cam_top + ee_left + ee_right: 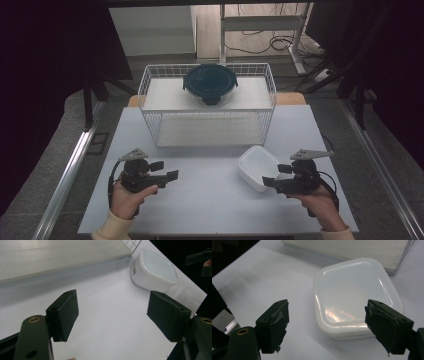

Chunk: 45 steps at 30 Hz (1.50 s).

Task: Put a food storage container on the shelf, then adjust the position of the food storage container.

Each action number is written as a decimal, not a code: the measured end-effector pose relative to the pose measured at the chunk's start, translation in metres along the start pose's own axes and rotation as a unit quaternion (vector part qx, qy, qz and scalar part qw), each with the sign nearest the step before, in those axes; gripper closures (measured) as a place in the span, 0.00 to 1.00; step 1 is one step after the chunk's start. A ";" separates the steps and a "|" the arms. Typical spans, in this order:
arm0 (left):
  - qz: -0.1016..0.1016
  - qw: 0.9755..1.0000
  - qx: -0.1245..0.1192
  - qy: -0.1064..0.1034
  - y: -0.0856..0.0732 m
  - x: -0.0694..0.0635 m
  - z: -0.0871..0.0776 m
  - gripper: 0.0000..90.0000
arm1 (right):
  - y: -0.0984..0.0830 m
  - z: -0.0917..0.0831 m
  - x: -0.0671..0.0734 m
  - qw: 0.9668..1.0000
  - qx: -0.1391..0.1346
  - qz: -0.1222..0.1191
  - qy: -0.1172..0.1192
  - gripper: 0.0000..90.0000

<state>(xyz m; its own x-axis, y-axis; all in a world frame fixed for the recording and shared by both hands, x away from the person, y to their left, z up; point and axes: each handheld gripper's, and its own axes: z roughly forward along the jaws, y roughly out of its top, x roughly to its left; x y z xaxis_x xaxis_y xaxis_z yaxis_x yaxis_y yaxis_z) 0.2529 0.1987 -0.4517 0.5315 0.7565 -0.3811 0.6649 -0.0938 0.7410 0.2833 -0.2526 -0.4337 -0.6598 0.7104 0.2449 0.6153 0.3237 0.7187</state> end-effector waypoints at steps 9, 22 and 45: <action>-0.005 1.000 0.008 0.004 -0.004 0.005 -0.001 0.27 | -0.004 0.001 -0.001 1.000 -0.003 0.007 -0.005 0.22; -0.005 1.000 0.028 0.002 -0.006 0.007 0.009 0.26 | 0.015 0.001 -0.017 0.999 0.001 0.016 -0.039 0.41; -0.023 0.999 0.035 0.005 -0.011 0.016 0.013 0.27 | 0.062 0.047 -0.076 0.985 0.123 -0.015 -0.116 0.99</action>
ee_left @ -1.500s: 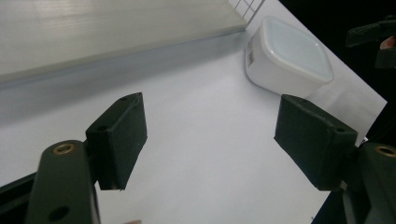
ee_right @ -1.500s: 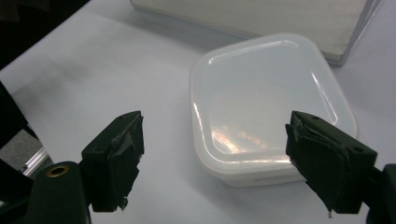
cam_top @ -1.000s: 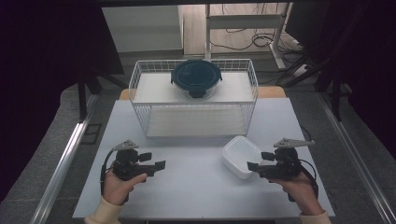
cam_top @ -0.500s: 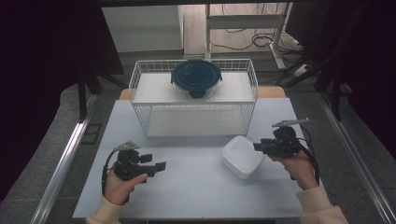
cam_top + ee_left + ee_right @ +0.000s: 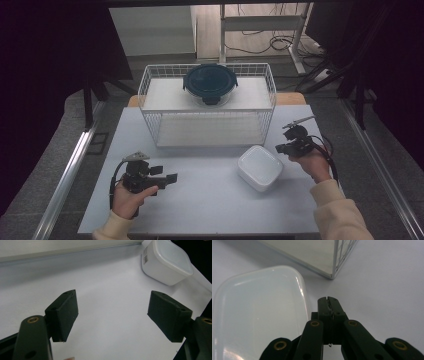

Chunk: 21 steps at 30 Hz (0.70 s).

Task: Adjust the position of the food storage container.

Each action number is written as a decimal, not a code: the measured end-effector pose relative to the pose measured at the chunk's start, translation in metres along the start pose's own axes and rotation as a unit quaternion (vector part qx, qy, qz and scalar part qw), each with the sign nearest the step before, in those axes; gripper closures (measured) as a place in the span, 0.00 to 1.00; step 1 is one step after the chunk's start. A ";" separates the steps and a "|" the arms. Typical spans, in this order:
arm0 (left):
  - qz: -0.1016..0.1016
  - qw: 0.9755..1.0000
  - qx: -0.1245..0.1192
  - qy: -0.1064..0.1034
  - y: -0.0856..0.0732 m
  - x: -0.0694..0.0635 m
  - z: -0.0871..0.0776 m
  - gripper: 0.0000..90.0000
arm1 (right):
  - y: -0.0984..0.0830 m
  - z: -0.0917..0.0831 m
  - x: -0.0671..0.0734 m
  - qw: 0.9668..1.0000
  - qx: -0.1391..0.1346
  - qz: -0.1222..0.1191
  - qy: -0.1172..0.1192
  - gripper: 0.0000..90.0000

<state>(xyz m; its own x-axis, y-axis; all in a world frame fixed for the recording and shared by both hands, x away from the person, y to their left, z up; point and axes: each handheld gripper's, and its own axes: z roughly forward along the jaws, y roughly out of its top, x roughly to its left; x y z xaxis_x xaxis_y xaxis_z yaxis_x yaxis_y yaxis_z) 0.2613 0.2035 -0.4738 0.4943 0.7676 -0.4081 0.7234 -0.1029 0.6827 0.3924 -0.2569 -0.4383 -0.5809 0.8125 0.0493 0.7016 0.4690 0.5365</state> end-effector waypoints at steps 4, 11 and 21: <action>0.001 1.000 0.001 0.002 0.000 -0.001 0.001 0.27 | -0.001 0.011 0.001 0.999 0.025 -0.021 -0.012 0.99; 0.000 1.000 0.003 0.002 0.000 -0.002 0.003 0.27 | -0.003 0.017 0.002 0.999 0.043 -0.032 -0.011 0.99; 0.000 1.000 0.006 0.002 0.000 -0.002 0.005 0.27 | -0.008 0.017 0.010 0.996 0.078 -0.030 -0.004 0.99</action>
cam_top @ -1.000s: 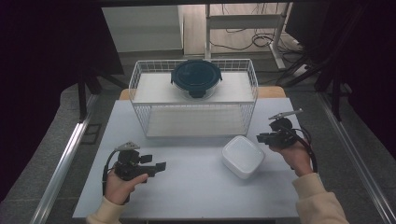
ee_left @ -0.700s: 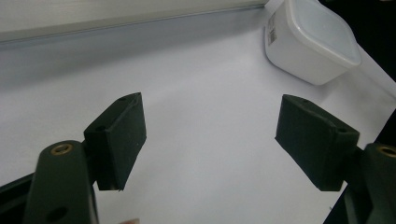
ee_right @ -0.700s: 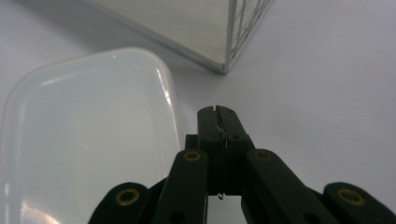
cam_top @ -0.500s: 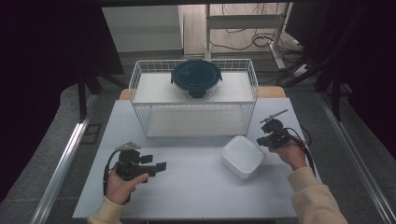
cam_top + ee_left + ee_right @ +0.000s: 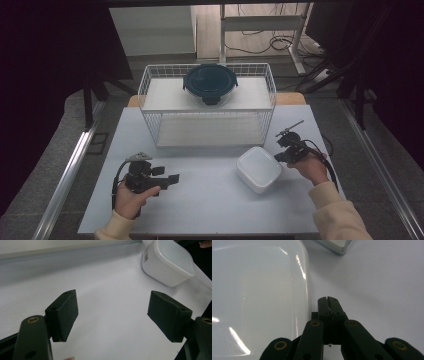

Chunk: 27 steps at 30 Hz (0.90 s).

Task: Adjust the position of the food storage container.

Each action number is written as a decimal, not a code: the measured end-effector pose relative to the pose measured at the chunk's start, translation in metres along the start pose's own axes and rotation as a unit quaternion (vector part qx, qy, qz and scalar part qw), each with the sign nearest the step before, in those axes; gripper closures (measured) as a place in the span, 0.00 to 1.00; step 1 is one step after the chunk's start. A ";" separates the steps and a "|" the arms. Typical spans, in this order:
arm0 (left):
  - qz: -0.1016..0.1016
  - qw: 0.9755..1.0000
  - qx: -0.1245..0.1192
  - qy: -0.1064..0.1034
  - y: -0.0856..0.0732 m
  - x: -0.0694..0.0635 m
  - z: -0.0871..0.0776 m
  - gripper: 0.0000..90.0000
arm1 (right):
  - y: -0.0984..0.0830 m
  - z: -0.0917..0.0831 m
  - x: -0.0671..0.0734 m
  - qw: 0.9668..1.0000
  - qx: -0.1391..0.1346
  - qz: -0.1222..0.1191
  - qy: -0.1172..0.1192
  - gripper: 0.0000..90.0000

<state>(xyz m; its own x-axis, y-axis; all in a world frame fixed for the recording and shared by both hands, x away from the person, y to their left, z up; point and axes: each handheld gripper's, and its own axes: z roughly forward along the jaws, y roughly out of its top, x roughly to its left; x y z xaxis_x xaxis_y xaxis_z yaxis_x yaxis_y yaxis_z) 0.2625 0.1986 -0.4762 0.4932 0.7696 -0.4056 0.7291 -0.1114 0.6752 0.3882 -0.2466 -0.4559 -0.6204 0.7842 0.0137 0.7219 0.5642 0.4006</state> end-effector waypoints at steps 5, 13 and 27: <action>0.002 1.000 0.002 0.000 0.000 0.000 0.001 0.26 | -0.002 -0.003 0.010 1.000 0.004 0.000 0.022 0.99; 0.003 1.000 0.003 0.001 0.000 -0.001 0.002 0.27 | -0.006 -0.006 0.026 0.999 0.007 0.005 0.044 0.99; 0.002 1.000 0.007 0.001 -0.001 -0.001 0.004 0.27 | -0.020 0.001 0.061 0.997 0.015 0.006 0.073 0.99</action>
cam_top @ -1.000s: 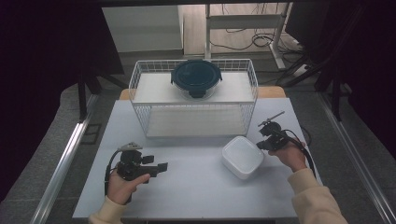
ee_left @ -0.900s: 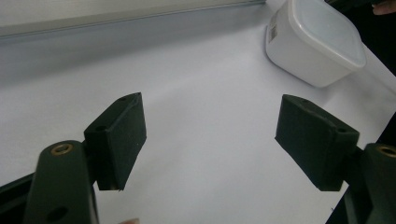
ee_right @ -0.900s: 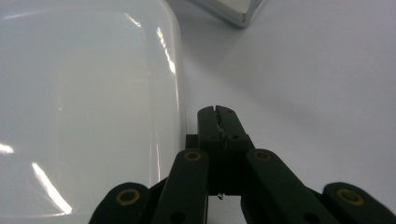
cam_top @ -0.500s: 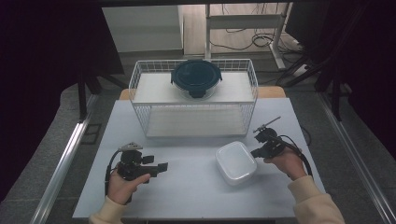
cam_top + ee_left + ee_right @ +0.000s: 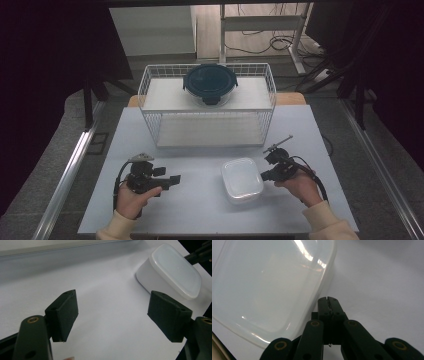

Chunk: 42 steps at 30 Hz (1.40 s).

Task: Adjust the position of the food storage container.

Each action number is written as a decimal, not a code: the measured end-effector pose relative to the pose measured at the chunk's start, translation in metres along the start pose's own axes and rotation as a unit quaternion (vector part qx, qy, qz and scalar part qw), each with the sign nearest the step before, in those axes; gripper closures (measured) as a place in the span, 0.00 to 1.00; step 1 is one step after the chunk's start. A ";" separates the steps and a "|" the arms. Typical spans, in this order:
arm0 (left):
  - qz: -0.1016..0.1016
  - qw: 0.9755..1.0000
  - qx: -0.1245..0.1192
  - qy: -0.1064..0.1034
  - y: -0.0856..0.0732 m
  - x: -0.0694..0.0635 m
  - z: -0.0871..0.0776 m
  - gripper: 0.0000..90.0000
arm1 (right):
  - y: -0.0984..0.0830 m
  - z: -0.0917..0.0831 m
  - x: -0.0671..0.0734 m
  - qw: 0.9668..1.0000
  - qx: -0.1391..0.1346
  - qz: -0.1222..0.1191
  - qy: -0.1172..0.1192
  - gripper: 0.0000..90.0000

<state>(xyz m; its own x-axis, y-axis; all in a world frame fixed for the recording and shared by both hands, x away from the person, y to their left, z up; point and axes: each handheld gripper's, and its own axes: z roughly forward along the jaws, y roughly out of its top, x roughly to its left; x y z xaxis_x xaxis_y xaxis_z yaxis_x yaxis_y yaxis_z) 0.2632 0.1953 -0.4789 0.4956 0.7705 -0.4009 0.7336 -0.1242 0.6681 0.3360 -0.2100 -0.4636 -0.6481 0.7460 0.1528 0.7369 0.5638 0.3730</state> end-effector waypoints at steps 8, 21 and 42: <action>-0.003 1.000 0.003 0.002 0.000 0.001 0.001 0.27 | -0.006 0.008 0.015 1.000 -0.012 0.008 0.027 0.99; -0.003 1.000 0.003 0.003 -0.001 0.002 0.001 0.26 | -0.002 0.021 0.045 0.998 -0.026 -0.020 0.053 0.99; -0.004 1.000 0.003 0.002 -0.001 0.003 0.002 0.26 | 0.006 0.026 0.056 0.997 -0.038 -0.034 0.058 0.99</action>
<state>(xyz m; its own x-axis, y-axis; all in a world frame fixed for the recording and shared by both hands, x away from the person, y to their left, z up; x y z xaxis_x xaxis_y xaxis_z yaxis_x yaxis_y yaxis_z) 0.2648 0.1967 -0.4818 0.4881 0.7734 -0.4044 0.7406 -0.1219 0.6608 0.3092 -0.1551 -0.4768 -0.7166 0.6588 0.2290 0.6775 0.5797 0.4527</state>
